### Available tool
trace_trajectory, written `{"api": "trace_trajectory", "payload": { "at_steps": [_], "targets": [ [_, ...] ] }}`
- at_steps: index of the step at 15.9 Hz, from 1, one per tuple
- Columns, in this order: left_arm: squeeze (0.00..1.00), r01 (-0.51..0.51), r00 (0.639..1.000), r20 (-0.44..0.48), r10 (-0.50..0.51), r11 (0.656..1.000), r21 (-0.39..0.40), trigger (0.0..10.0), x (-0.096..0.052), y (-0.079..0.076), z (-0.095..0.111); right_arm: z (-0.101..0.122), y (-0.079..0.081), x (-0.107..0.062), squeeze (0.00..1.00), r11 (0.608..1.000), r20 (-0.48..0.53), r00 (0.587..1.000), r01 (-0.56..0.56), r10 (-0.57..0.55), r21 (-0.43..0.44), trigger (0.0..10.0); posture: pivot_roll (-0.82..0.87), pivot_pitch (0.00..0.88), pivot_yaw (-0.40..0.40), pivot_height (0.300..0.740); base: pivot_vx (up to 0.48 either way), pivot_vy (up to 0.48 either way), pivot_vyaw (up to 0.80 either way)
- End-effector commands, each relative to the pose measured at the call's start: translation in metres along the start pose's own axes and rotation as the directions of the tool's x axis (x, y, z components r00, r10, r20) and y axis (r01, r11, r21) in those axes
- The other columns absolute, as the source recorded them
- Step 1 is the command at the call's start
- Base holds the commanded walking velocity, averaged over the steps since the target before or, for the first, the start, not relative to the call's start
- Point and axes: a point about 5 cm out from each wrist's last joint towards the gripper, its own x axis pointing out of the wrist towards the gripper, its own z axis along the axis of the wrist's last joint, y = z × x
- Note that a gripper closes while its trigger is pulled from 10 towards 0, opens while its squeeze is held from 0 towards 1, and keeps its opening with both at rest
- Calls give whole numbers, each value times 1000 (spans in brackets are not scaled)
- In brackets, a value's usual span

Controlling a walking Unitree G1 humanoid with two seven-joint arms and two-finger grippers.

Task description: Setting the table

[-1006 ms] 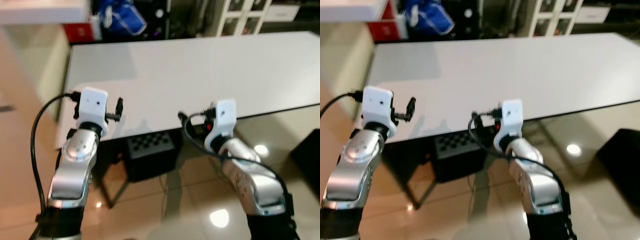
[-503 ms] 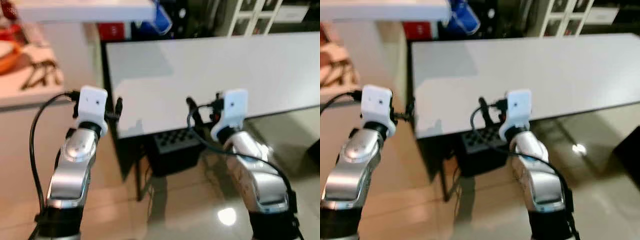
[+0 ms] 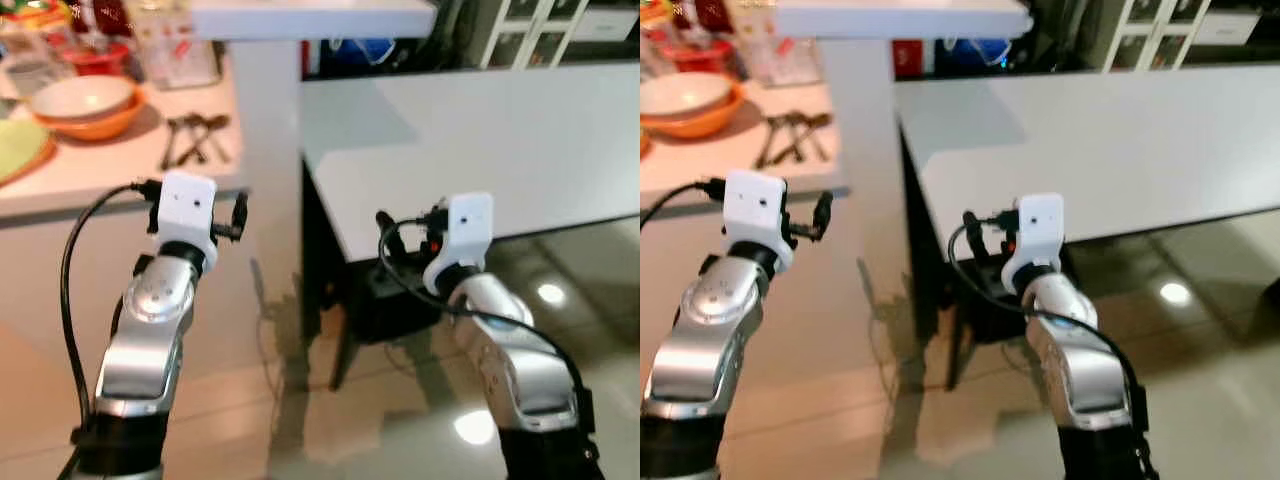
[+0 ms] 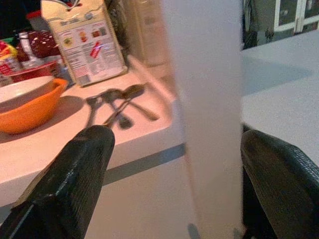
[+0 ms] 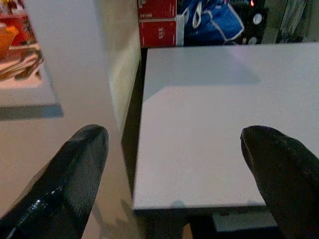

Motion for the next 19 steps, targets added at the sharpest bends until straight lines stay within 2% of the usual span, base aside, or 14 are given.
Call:
{"api": "trace_trajectory", "payload": {
  "at_steps": [1,19],
  "targets": [
    [0,20,1000,4,-20,1000,4,10000,0,-5,3,-1,-5,-2,0,1000,-14,1000,12,-12,3,10000,60,0,0,740,0,480,0],
    [0,30,999,10,-31,999,23,10000,4,-2,5,-5,-1,2,0,1000,-32,999,6,-5,29,10000,58,0,7,740,0,480,0]
  ]
}}
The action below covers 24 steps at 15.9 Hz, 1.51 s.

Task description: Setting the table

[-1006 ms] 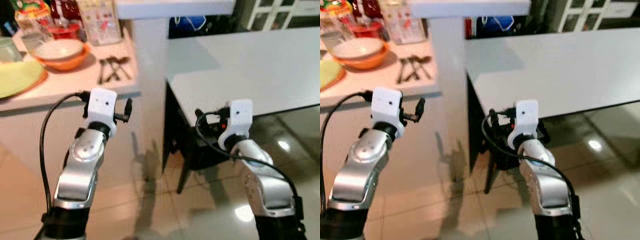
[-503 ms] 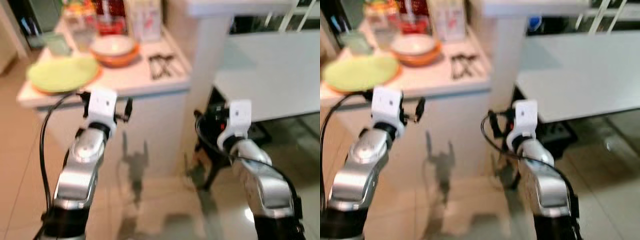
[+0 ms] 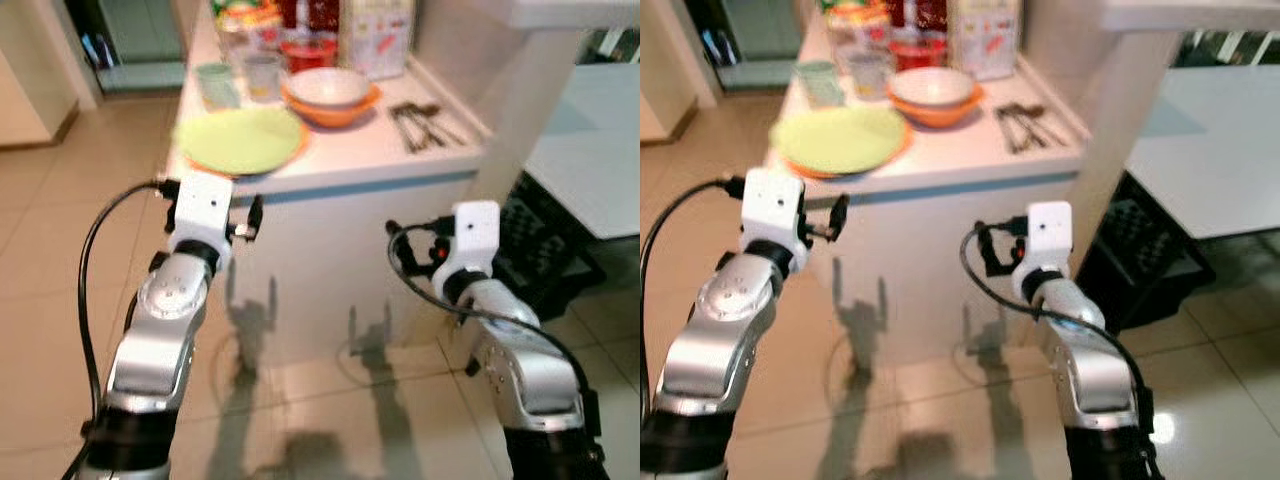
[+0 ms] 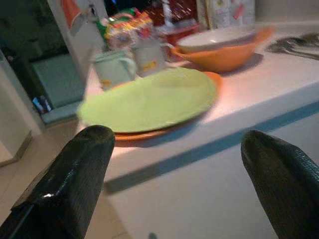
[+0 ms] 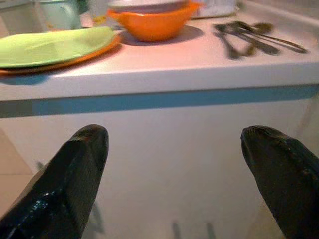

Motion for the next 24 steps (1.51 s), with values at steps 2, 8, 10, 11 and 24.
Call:
{"api": "trace_trajectory", "payload": {
  "at_steps": [2,8,10,11,24],
  "targets": [
    [0,-5,1000,-9,5,1000,13,10000,-2,5,-3,5,7,1,0,1000,20,1000,-16,16,-3,10000,60,0,10,740,0,240,0],
    [0,-21,999,-43,22,1000,22,10000,-1,4,-6,5,6,0,0,1000,26,1000,-12,12,-6,10000,57,0,13,740,0,-306,0],
    [0,-7,1000,-29,8,1000,25,10000,0,3,-3,7,6,0,0,1000,32,999,-14,15,-13,10000,60,0,11,740,0,0,0],
    [0,7,1000,-24,-7,999,-37,10000,0,1,-3,9,6,1,0,1000,36,999,-17,17,-17,10000,65,0,6,740,0,0,0],
    [0,-63,995,72,67,996,-63,10000,5,5,17,37,0,7,0,998,132,991,41,-33,-56,10000,68,0,3,740,0,0,0]
  ]
}}
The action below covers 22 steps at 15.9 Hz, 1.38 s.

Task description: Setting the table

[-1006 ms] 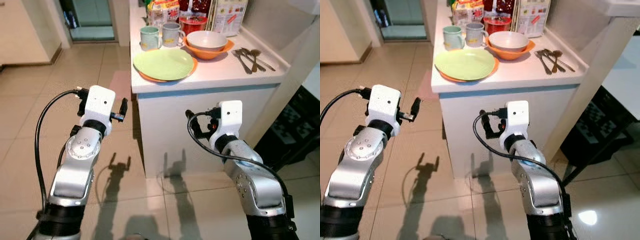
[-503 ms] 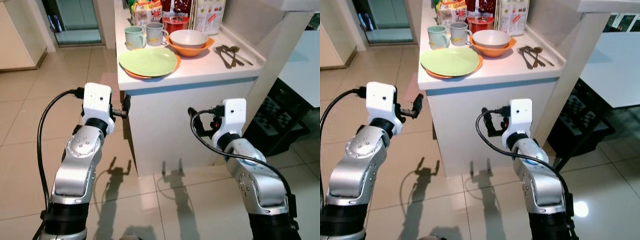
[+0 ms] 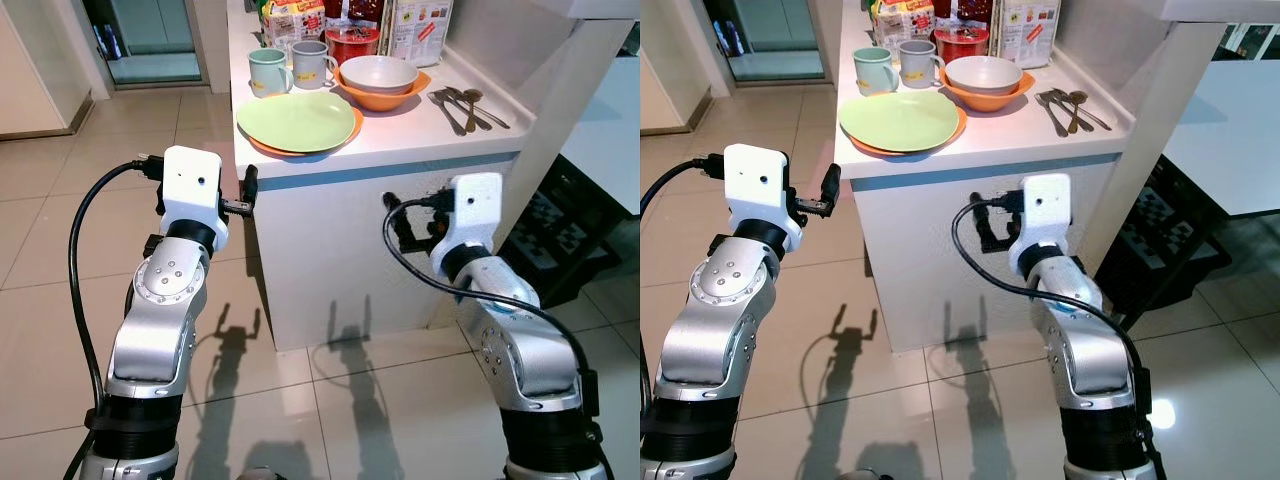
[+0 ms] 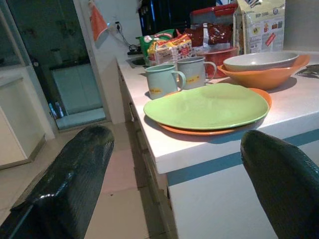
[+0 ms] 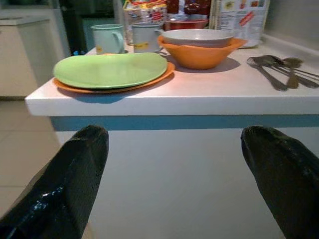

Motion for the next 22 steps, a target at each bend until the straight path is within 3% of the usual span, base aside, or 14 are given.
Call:
{"api": "trace_trajectory", "payload": {
  "at_steps": [1,7,14,18,22],
  "targets": [
    [0,3,1000,-7,-3,1000,-8,10000,2,0,0,8,-5,1,0,1000,39,999,31,-31,-6,10000,61,0,17,740,0,0,0],
    [0,39,999,23,-38,998,-57,10000,14,-4,6,11,-8,0,0,997,62,995,74,-74,-9,10000,23,0,59,740,171,0,533],
    [0,29,1000,6,-29,999,-39,10000,12,-4,0,7,-6,8,0,999,19,1000,10,-9,-45,10000,48,0,-4,740,428,0,0],
    [0,-2,1000,17,3,999,-37,10000,10,-2,3,11,-9,12,0,999,26,1000,-11,12,-43,10000,81,0,-67,740,431,0,0],
    [0,-35,998,45,36,999,-22,10000,9,2,9,12,-3,18,0,997,18,998,-60,61,-53,10000,91,0,-82,740,429,0,0]
  ]
}}
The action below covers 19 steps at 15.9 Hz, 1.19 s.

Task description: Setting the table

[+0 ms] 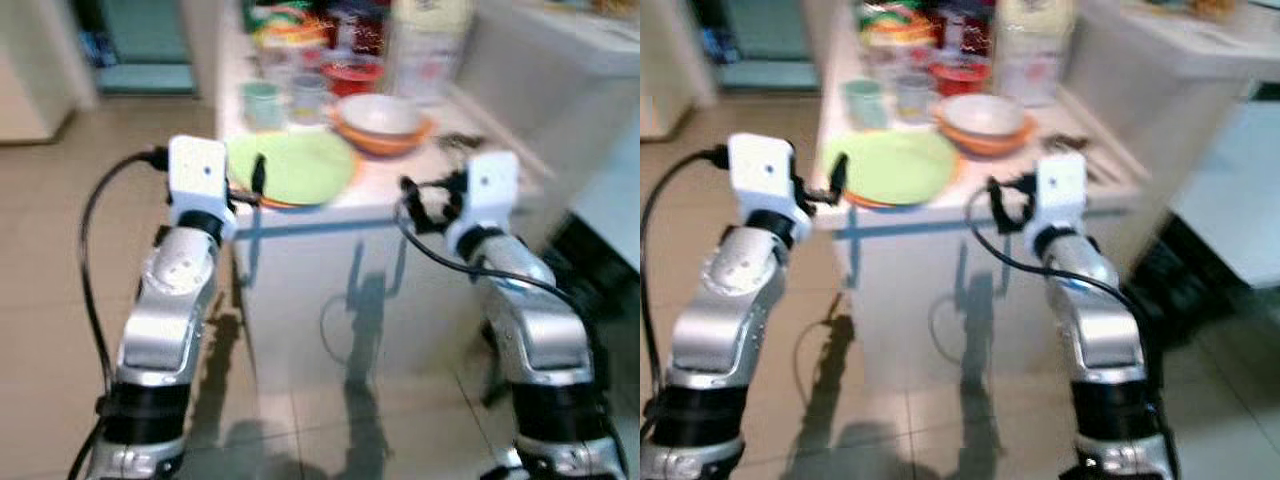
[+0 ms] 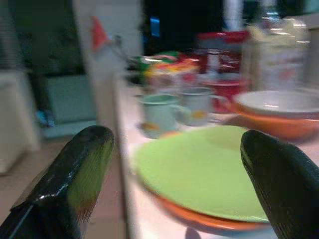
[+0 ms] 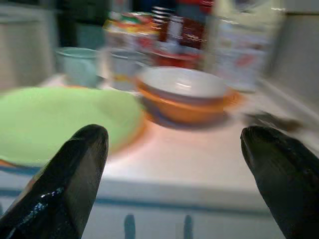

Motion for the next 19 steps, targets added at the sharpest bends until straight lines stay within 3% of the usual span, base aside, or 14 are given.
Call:
{"api": "trace_trajectory", "payload": {
  "at_steps": [1,4,9,14,19],
  "targets": [
    [0,-17,1000,11,17,1000,2,10000,1,1,4,0,2,1,0,999,-5,999,-33,33,5,10000,90,0,-81,740,431,0,0],
    [0,-12,1000,-3,12,1000,12,10000,-1,3,1,-5,11,-5,0,995,-24,996,-91,91,31,10000,78,0,-60,740,429,0,0],
    [0,17,1000,-11,-17,999,27,10000,3,12,5,-13,19,-11,0,994,-49,995,-82,86,77,10000,90,0,-27,740,310,0,0],
    [0,114,992,-61,-113,993,6,10000,2,-2,-7,-20,10,-12,0,996,-82,997,3,4,87,10000,73,0,1,740,0,0,0],
    [0,183,980,-85,-182,983,4,10000,13,-11,-12,-23,-2,-20,0,992,-116,992,69,-56,106,10000,38,0,15,740,0,0,0]
  ]
}}
